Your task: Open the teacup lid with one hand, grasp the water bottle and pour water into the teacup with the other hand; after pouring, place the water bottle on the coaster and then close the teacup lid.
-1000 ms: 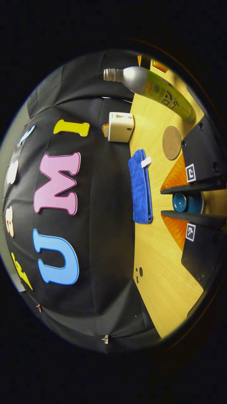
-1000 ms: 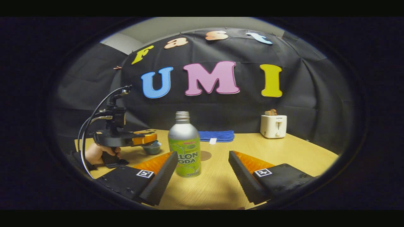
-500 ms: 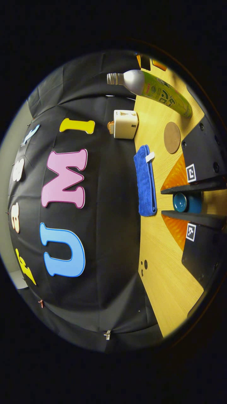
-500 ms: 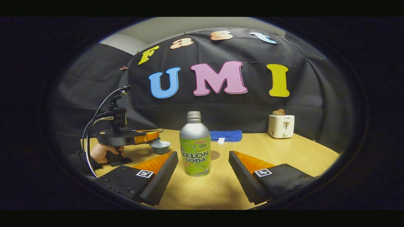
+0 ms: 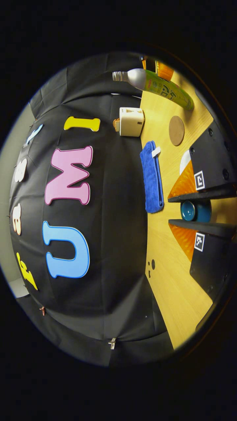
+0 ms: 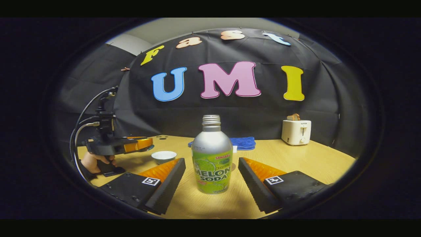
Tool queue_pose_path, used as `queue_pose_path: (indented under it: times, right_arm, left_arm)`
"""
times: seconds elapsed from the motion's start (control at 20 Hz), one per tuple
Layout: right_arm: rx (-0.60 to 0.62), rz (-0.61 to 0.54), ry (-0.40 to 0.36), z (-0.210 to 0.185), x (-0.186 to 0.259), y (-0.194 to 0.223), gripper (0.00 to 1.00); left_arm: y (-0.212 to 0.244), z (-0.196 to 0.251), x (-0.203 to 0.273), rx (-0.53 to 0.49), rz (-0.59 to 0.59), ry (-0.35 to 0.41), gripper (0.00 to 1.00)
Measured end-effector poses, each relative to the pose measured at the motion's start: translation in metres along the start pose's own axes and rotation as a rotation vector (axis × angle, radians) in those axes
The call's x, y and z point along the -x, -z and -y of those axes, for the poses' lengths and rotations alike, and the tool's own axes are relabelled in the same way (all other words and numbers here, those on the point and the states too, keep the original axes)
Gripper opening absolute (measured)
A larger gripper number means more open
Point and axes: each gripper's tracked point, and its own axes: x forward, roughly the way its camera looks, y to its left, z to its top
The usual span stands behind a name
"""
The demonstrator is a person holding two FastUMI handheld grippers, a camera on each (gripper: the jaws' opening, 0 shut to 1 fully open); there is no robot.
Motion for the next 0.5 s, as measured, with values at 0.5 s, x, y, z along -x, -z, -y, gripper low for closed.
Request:
queue_pose_path:
  times: [0.5]
  right_arm:
    - [0.0, -0.002, 0.074, 0.008, -0.034, 0.001, 1.0]
  left_arm:
    - [0.001, -0.011, 0.0, 0.0, -0.003, 0.002, 0.33]
